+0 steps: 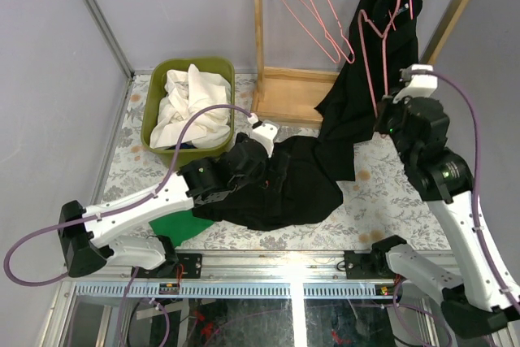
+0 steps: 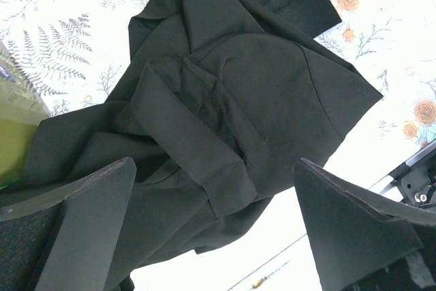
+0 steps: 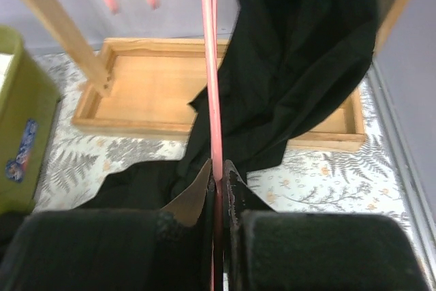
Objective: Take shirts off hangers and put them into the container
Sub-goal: Place the hanger at the clothesline.
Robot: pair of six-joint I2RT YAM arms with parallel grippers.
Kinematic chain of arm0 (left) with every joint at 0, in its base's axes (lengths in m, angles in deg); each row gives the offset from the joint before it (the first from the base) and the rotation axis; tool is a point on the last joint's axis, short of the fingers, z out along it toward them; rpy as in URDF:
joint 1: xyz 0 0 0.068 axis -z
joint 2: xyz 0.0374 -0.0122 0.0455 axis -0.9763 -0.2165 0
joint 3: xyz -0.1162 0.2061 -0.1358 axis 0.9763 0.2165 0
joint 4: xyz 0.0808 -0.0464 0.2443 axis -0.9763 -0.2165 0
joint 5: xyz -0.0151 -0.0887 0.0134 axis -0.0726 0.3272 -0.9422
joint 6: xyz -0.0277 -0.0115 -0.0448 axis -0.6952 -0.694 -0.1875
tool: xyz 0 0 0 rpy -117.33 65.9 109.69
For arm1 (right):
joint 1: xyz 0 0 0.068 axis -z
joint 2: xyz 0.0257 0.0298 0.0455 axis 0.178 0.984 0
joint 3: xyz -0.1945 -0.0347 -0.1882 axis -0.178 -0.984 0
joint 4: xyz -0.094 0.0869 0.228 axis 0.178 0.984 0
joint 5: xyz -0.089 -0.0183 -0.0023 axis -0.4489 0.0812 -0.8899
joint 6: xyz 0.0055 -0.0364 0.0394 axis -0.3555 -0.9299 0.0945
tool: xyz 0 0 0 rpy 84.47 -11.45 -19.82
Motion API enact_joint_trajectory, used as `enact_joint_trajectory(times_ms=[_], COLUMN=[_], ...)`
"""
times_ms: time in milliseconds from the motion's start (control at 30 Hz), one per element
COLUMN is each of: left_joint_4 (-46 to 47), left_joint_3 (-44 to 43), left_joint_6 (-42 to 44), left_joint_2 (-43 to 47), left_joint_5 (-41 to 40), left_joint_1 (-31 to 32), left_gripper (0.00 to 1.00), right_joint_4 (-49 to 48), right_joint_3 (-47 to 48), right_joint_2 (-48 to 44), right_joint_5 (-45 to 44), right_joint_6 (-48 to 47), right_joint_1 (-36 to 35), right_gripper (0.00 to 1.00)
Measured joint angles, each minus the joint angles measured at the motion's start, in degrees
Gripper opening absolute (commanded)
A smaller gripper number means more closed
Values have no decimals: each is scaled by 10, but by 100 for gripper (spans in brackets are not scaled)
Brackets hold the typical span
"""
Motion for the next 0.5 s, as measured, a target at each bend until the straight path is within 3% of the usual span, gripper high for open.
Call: enact_joint_trajectory(times_ms=[200,500], left_joint_4=[0,0], left_joint_3=[11,23], left_joint_6=[-5,-8], left_joint_2=[25,43], left_joint_5=[-10,-31], left_joint_1=[0,0], left_gripper=[100,100], right_joint_4=[-26,-70], right_joint_3=[14,79], right_joint_2=[62,145], right_joint_5=[178,297], right_joint_6=[-9,-11], right_joint_1=[166,183], right_gripper=[0,0])
